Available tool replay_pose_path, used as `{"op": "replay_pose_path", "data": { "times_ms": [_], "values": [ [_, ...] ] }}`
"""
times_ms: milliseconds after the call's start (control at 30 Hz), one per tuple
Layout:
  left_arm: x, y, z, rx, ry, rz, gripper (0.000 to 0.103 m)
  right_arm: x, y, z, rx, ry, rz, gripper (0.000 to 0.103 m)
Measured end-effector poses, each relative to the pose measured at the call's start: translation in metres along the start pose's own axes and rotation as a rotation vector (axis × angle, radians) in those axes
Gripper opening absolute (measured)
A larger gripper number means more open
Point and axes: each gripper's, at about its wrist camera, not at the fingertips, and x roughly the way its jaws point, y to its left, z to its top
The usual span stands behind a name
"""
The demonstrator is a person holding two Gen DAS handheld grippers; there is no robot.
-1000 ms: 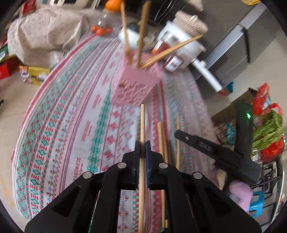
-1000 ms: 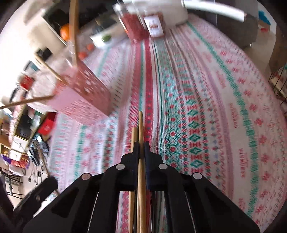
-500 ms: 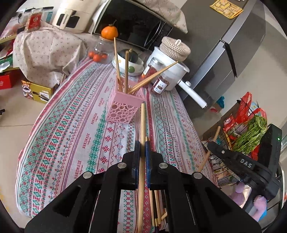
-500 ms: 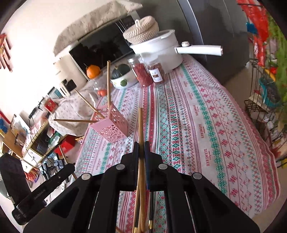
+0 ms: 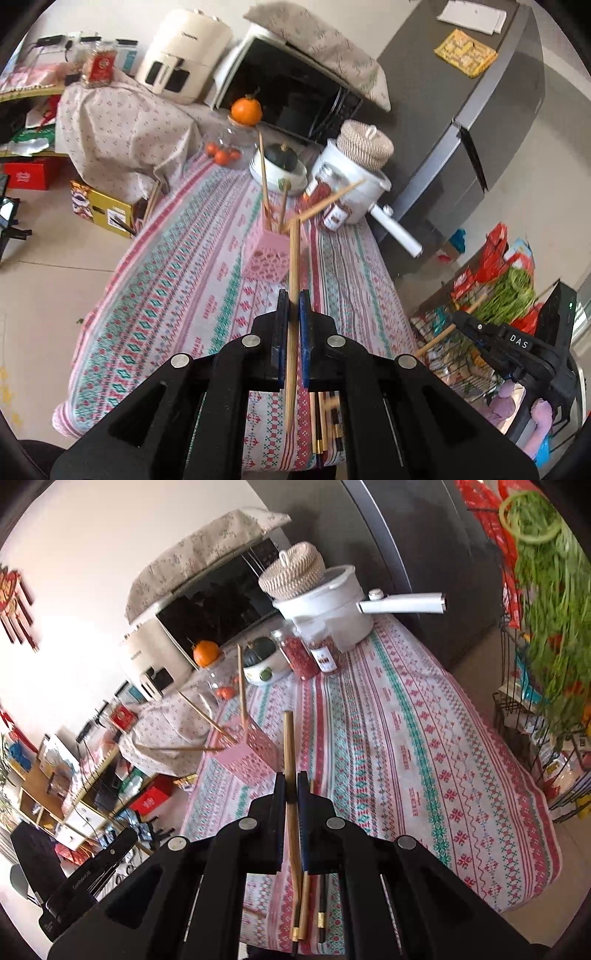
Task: Organize utensils
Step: 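Lift both held chopsticks and carry them over the pink holder, then open both grippers to drop the chopsticks into the pink holder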
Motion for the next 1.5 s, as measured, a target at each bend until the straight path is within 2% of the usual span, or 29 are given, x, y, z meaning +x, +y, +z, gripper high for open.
{"op": "replay_pose_path", "data": {
  "times_ms": [133,400,533,667,733,800,867,967,1167,1433,1500],
  "values": [
    [-0.019,-0.007,0.024,-0.012,-0.057,-0.01,0.005,-0.01,0.009,0.019,0.002,-0.034,0.014,0.006],
    [-0.034,-0.053,0.106,0.022,-0.207,-0.031,0.005,-0.024,0.036,0.082,0.022,-0.121,0.044,0.006],
    [-0.02,-0.067,0.146,0.032,-0.261,-0.013,0.005,-0.026,0.053,0.108,0.004,-0.153,0.051,0.006],
    [0.011,-0.065,0.168,0.035,-0.281,0.038,0.005,-0.015,0.069,0.13,-0.015,-0.175,0.05,0.007],
    [0.028,-0.06,0.173,0.03,-0.273,0.054,0.005,-0.007,0.074,0.136,-0.019,-0.176,0.05,0.006],
    [0.056,-0.056,0.176,0.049,-0.236,0.094,0.006,0.007,0.078,0.143,-0.017,-0.166,0.053,0.007],
    [0.074,-0.044,0.173,0.028,-0.208,0.119,0.006,0.018,0.081,0.146,-0.01,-0.155,0.054,0.006],
    [0.07,-0.021,0.166,-0.04,-0.219,0.115,0.012,0.038,0.085,0.148,-0.01,-0.133,0.04,0.006],
    [0.046,0.02,0.154,-0.176,-0.252,0.107,0.014,0.066,0.093,0.147,-0.015,-0.109,0.012,0.007],
    [0.04,0.04,0.155,-0.207,-0.237,0.113,0.015,0.109,0.11,0.139,-0.025,-0.079,-0.014,0.007],
    [0.043,0.041,0.155,-0.21,-0.225,0.105,0.017,0.118,0.113,0.137,-0.024,-0.068,-0.01,0.01]
  ]
}}
